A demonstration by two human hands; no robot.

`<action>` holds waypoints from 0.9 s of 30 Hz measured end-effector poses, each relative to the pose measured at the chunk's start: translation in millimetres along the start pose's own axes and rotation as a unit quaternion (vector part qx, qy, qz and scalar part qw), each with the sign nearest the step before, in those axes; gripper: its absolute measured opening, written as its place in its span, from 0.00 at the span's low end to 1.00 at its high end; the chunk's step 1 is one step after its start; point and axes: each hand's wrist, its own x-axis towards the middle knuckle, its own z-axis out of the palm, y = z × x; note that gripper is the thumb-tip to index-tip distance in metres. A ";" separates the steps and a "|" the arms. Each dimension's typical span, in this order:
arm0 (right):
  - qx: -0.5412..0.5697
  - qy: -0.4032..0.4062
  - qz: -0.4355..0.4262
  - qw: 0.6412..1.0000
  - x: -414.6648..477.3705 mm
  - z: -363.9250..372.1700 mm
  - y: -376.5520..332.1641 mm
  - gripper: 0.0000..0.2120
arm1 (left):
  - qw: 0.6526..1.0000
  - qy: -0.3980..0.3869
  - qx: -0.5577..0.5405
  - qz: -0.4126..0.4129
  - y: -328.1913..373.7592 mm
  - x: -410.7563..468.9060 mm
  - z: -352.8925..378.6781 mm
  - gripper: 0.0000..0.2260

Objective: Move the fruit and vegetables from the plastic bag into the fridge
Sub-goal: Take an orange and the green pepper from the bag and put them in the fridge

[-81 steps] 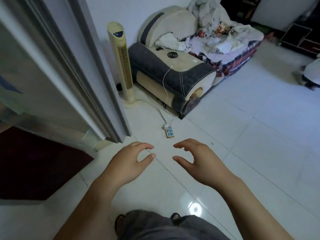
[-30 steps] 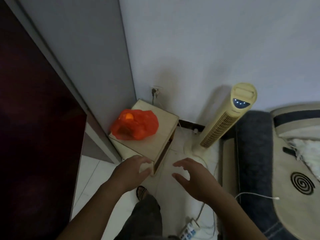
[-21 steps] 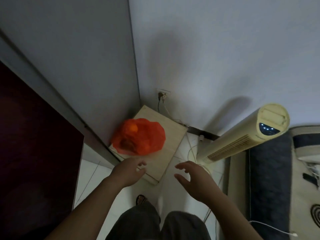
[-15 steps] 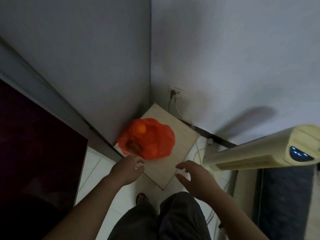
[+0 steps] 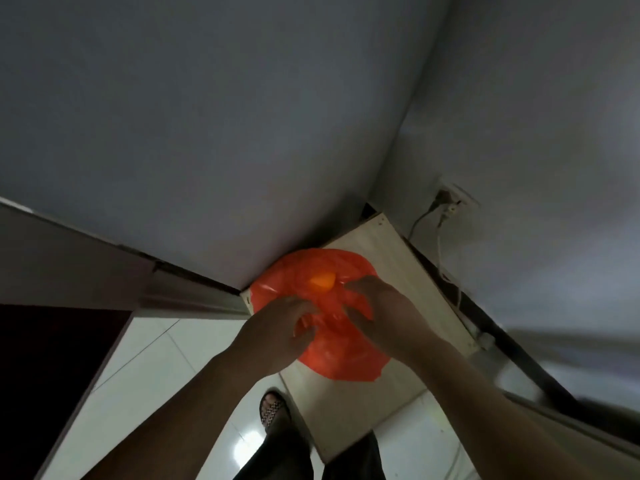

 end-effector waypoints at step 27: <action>0.030 -0.085 -0.055 0.994 89.3 52.2 68.5 0.38 | 0.988 -0.022 -0.021 -0.150 -46.0 52.5 38.5 0.23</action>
